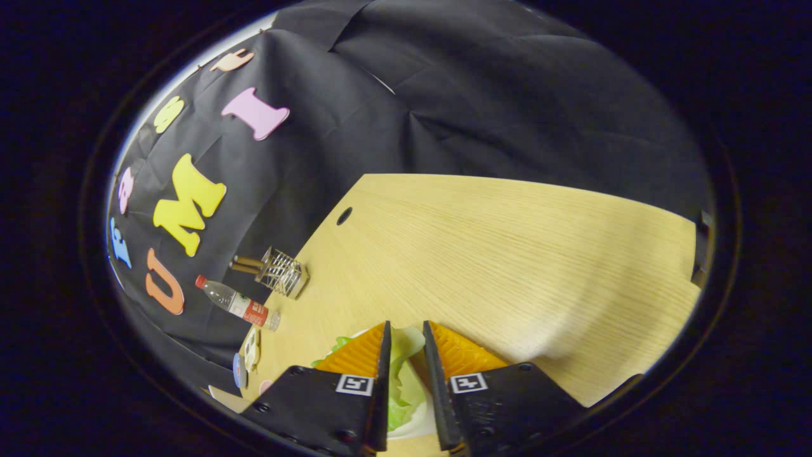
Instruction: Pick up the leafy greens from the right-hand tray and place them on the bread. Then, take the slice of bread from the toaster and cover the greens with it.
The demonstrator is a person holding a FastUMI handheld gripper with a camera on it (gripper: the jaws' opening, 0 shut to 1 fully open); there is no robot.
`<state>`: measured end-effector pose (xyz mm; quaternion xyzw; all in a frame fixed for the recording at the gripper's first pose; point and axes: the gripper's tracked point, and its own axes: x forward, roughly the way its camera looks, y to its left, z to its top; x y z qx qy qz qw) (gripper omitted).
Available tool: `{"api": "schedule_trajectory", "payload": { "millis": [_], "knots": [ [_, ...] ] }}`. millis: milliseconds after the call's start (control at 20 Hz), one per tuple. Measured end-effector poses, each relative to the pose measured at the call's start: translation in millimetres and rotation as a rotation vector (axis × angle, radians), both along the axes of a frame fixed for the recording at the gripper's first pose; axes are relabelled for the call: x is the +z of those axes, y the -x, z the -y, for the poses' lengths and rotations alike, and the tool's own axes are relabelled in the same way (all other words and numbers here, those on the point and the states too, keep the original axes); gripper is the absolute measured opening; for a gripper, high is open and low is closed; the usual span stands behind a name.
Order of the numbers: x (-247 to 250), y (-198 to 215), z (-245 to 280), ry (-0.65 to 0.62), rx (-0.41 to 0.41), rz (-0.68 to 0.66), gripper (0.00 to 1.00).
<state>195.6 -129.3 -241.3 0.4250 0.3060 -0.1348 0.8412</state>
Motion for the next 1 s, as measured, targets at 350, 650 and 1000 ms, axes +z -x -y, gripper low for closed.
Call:
{"api": "schedule_trajectory", "payload": {
  "millis": [350,650,1000],
  "knots": [
    [15.2,2.0,8.1,0.004,0.0,0.066,0.0],
    [64.5,3.7,-15.4,-0.016,0.032,0.186,0.0],
    [129.3,7.8,-47.7,-0.005,0.062,0.308,0.0]
  ]
}}
